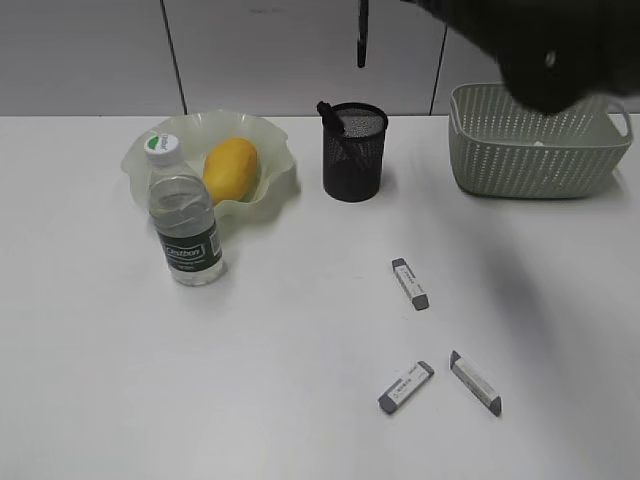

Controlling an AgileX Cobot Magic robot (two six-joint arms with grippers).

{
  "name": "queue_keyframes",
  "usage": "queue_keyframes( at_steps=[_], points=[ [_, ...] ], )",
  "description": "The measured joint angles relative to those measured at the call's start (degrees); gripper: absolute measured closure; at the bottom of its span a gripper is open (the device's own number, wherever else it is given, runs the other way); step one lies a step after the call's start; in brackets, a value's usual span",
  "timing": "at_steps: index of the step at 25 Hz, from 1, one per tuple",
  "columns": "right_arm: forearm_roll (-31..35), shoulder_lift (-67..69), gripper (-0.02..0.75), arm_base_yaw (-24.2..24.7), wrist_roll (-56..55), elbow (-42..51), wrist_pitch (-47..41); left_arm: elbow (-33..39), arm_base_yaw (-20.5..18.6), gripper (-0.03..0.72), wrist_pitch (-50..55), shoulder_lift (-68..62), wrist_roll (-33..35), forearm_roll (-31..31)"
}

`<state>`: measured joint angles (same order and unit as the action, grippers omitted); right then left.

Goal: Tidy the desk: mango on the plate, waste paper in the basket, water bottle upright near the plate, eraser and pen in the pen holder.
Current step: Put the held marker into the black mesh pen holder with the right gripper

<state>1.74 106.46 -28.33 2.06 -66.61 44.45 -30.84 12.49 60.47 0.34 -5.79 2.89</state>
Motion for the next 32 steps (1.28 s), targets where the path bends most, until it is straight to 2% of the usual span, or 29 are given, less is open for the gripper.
queue_keyframes(
  at_steps=[2,7,14,16,20,22,25,29,32],
  points=[
    [1.6,4.9,0.598,0.5,0.1,0.2,3.9,0.0,0.0,0.315,0.0,0.0,0.0,0.0],
    [3.1,14.5,0.598,0.7,0.2,-3.4,4.8,0.0,0.0,0.316,0.0,0.0,0.0,0.0],
    [3.4,16.7,0.590,0.7,0.3,-5.0,3.0,0.0,0.0,0.317,0.0,0.0,0.0,0.0],
    [3.5,16.7,0.535,0.7,0.5,-5.0,2.1,0.0,0.0,0.324,0.0,0.0,0.0,0.0],
    [3.5,16.3,0.309,0.7,3.6,-5.0,0.0,0.0,0.0,0.329,0.0,0.0,0.0,0.0],
    [3.5,14.1,0.235,0.7,4.6,-5.0,-6.2,0.0,0.0,0.328,0.0,0.0,0.0,0.0],
    [3.3,6.2,0.201,0.7,5.2,-5.0,-22.3,0.0,0.0,0.330,0.0,0.0,0.0,0.0],
    [0.3,-7.2,0.234,0.6,5.3,-4.9,-53.5,0.0,0.0,0.357,0.0,0.0,0.0,0.0],
    [-0.3,-15.8,0.296,0.6,2.3,-1.9,-79.2,0.0,0.0,0.377,0.0,0.0,0.0,0.0]
  ],
)
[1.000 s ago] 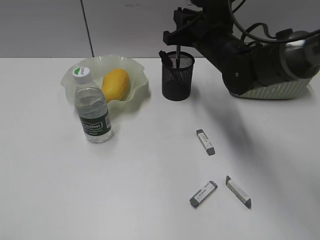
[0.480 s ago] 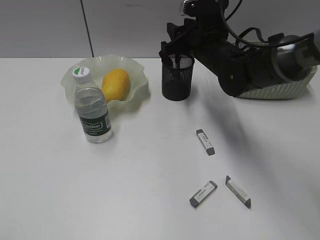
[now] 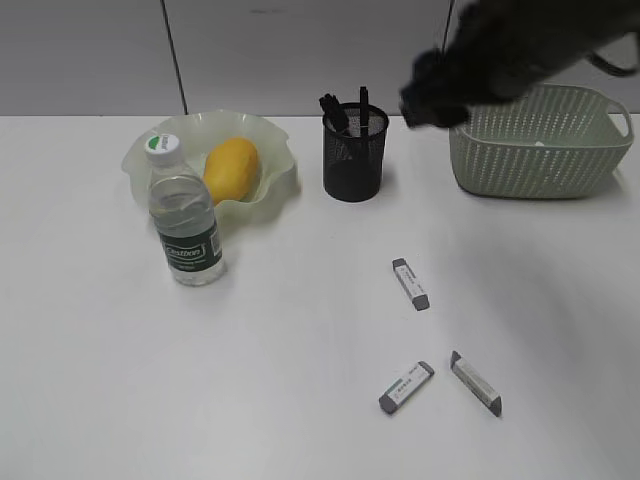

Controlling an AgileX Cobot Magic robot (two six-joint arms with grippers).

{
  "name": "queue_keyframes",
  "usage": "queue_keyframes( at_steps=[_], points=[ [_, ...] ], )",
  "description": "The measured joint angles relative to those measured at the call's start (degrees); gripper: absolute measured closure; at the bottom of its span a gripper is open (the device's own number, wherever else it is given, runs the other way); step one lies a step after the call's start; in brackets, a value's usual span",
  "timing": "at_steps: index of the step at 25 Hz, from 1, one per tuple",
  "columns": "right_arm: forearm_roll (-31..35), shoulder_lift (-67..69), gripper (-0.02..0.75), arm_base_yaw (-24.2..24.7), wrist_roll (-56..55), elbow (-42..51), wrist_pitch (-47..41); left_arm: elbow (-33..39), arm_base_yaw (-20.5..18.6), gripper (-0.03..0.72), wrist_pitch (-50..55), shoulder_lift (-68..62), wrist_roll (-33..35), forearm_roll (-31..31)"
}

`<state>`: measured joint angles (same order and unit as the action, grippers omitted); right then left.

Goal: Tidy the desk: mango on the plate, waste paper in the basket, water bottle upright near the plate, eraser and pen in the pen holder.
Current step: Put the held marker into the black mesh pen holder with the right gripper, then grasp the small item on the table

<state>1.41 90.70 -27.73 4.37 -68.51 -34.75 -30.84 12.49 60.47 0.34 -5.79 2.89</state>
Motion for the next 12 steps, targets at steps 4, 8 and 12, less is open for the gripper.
queue_keyframes(
  at_steps=[4,8,12],
  points=[
    [-0.6,-12.9,0.370,-0.2,-4.4,10.8,-21.9,0.0,0.0,0.389,0.0,0.0,0.0,0.0],
    [-0.6,-30.3,0.384,-0.3,-9.9,23.0,-31.0,0.0,0.0,0.396,0.0,0.0,0.0,0.0],
    [-0.9,-51.4,0.386,-0.3,-12.1,32.2,-32.4,0.0,0.0,0.398,0.0,0.0,0.0,0.0]
  ],
)
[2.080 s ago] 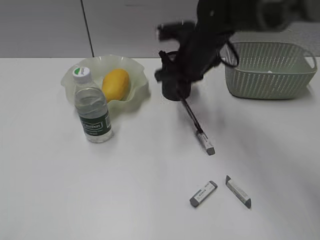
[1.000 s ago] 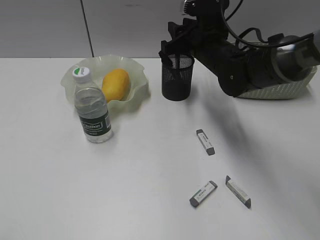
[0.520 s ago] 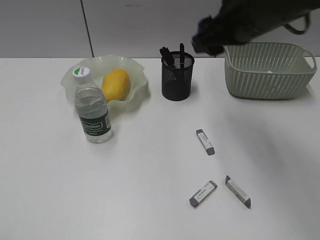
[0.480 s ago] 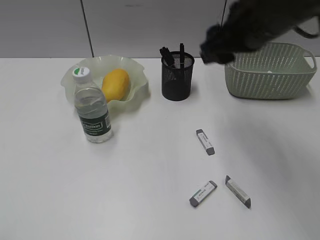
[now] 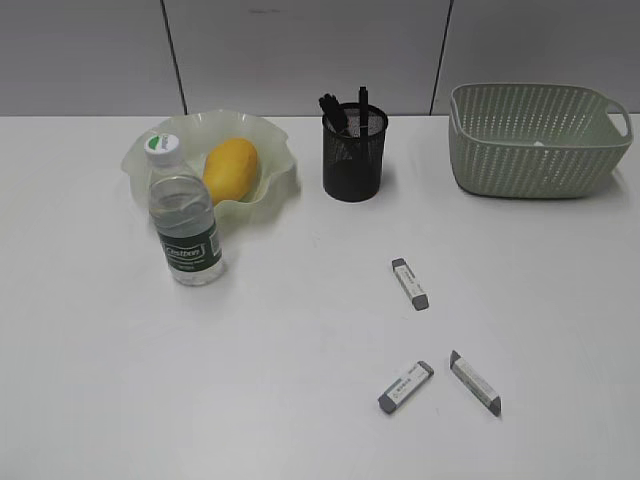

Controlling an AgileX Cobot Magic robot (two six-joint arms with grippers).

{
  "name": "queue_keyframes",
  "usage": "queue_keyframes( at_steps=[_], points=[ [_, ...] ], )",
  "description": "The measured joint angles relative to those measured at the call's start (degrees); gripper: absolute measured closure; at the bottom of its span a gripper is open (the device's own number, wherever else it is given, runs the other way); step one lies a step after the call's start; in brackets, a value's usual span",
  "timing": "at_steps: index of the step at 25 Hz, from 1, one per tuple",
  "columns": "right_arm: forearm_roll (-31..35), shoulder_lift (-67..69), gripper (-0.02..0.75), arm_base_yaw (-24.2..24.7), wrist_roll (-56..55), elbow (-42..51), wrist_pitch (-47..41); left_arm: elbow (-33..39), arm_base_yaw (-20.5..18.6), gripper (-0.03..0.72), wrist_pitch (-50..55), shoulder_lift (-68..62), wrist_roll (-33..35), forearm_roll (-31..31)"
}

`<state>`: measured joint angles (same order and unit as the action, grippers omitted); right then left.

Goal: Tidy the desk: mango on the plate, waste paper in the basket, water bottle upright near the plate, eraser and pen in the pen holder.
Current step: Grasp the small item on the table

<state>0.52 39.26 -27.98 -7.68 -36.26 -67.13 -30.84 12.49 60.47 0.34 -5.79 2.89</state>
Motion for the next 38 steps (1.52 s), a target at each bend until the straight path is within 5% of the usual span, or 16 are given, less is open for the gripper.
queue_keyframes(
  at_steps=[7,13,20,25,30,38],
  points=[
    [-1.0,-29.1,0.386,0.0,4.4,6.7,6.5,-0.1,0.0,0.399,-0.3,-4.3,0.8,0.0],
    [-1.0,-39.2,0.388,0.0,4.7,7.0,7.3,-5.5,0.0,0.399,-7.5,-18.4,6.9,-1.1],
    [-1.1,-39.6,0.388,0.1,4.8,7.1,7.3,-15.8,1.6,0.399,-13.2,-45.2,24.8,-20.0],
    [-0.5,-39.6,0.388,4.4,4.9,7.1,7.3,-20.1,16.4,0.399,-20.6,-61.2,24.8,-17.9],
    [-0.5,-39.6,0.388,10.5,4.9,7.1,7.3,-25.8,33.8,0.399,-25.3,-77.4,6.2,-1.4],
    [-0.5,-39.6,0.388,10.8,4.9,7.1,7.3,-39.6,43.0,0.205,-25.1,-103.0,1.4,0.4]
  ],
)
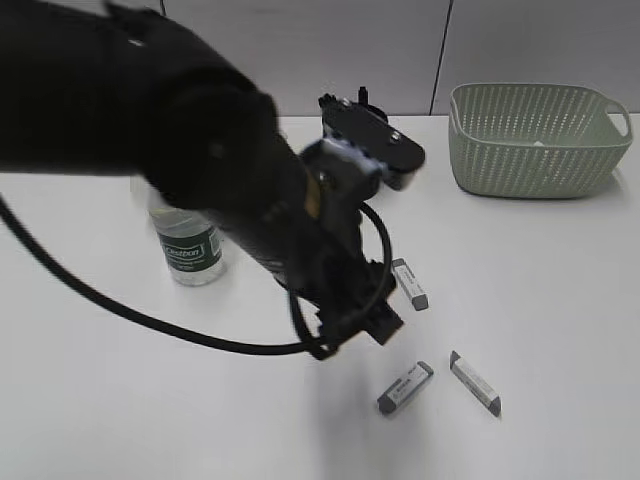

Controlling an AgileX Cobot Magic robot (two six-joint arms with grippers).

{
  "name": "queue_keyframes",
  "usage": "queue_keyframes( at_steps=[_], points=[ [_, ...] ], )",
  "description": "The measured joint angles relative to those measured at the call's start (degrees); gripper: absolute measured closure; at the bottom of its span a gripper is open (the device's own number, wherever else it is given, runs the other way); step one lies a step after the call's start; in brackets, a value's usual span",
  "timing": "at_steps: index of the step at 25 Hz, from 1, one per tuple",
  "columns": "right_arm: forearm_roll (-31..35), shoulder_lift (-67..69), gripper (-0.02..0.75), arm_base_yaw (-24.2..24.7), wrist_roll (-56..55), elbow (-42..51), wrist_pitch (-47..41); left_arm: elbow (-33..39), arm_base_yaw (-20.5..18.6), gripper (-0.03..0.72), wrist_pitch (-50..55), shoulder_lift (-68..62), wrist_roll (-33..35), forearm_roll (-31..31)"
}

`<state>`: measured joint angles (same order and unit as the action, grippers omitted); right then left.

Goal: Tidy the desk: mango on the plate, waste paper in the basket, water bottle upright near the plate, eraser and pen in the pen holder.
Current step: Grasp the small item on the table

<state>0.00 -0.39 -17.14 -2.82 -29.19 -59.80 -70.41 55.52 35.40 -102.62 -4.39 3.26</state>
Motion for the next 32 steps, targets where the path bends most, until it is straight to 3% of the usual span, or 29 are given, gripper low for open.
queue_keyframes(
  at_steps=[10,14,19,23,24,28,32],
  points=[
    [0.0,0.0,0.388,0.0,0.0,0.0,0.0,-10.4,3.3,0.185,2.6,-15.9,-0.2,-2.7],
    [0.0,0.0,0.388,0.0,0.0,0.0,0.0,-12.8,3.6,0.213,2.6,-19.8,-0.2,-2.8],
    [0.0,0.0,0.388,0.0,0.1,0.0,0.0,-14.4,3.7,0.296,2.9,-23.4,-0.2,-2.5],
    [0.0,0.0,0.388,0.0,0.1,0.0,0.0,-14.8,3.7,0.523,2.8,-23.7,-0.2,-1.7],
    [0.0,0.0,0.388,0.0,0.1,0.0,0.0,-14.8,3.7,0.551,2.7,-23.7,-0.2,-1.6],
    [0.0,0.0,0.388,0.0,0.1,0.0,0.0,-14.5,3.2,0.546,-2.8,-21.0,-0.2,-1.4],
    [0.0,0.0,0.388,0.0,0.1,0.0,0.0,-14.7,-1.8,0.546,-20.9,-12.6,-0.2,-0.6]
  ],
)
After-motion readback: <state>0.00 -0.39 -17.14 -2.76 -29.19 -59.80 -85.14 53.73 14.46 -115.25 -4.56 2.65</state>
